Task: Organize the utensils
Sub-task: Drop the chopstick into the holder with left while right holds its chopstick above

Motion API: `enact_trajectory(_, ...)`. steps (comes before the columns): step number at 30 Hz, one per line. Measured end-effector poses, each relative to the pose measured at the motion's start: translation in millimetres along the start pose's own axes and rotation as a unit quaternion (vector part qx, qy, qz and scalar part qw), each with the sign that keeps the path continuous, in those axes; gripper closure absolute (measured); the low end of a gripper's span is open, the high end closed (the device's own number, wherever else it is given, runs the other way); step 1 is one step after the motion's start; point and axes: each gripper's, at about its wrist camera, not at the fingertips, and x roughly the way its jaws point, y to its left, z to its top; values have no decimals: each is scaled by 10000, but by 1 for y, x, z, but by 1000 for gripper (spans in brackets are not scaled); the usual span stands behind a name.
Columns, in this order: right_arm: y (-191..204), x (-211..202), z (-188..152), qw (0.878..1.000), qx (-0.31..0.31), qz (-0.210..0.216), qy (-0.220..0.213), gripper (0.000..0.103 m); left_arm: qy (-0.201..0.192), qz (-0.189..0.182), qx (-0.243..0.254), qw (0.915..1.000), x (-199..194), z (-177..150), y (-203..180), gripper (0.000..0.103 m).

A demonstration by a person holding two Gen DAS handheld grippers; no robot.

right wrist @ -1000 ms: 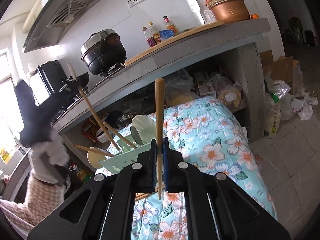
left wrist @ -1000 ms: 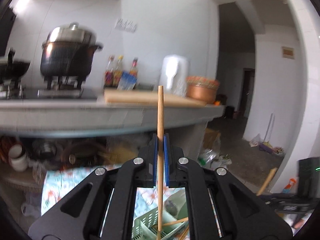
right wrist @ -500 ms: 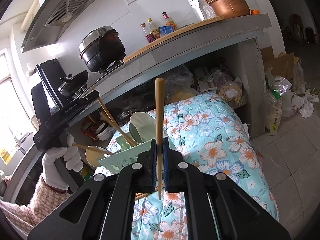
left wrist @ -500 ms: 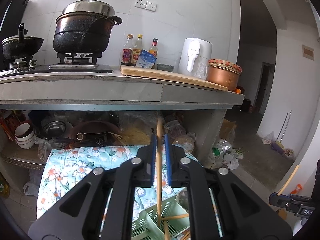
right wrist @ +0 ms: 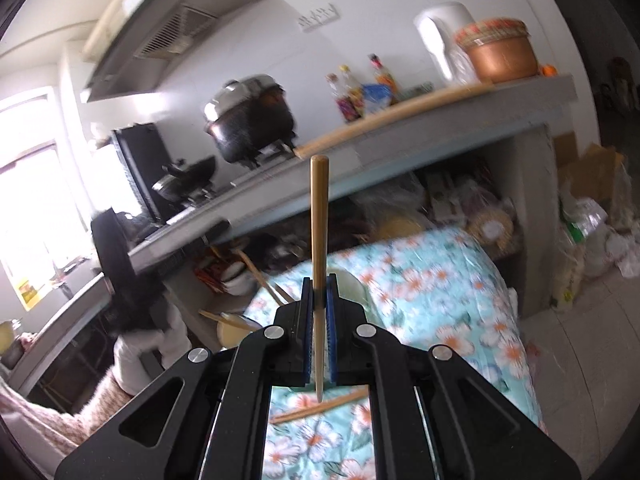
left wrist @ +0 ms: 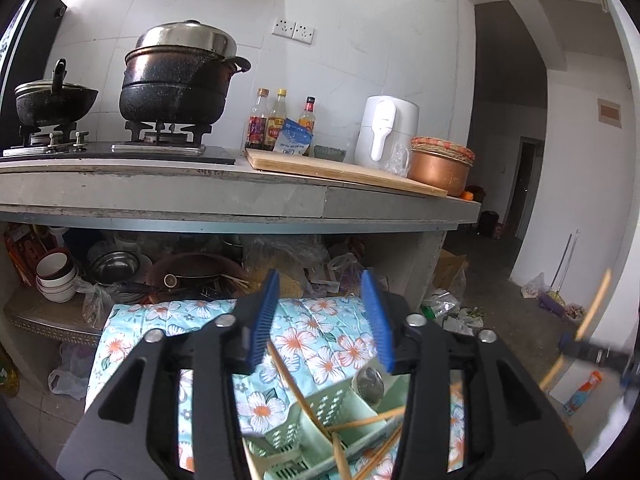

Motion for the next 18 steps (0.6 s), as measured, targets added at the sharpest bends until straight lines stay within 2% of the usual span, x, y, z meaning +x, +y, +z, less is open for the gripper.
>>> enact_trajectory(6,17,-15,35,9980,-222,493,-333,97,-299,-336,4,9990,-49,-18,13,39)
enact_trajectory(8,22,-16,47,9966,-273,650,-424,97,-304,-543,-94,9980,-65,-27,19,37)
enact_trajectory(13,41,-6,72,9929,-542,893,-566,97,143,-786,-5,9968,-86,-54,26,36)
enact_trajectory(18,54,25,85,9925,-849,745,-478,97,676,-919,72,9934,-91,-83,25,35)
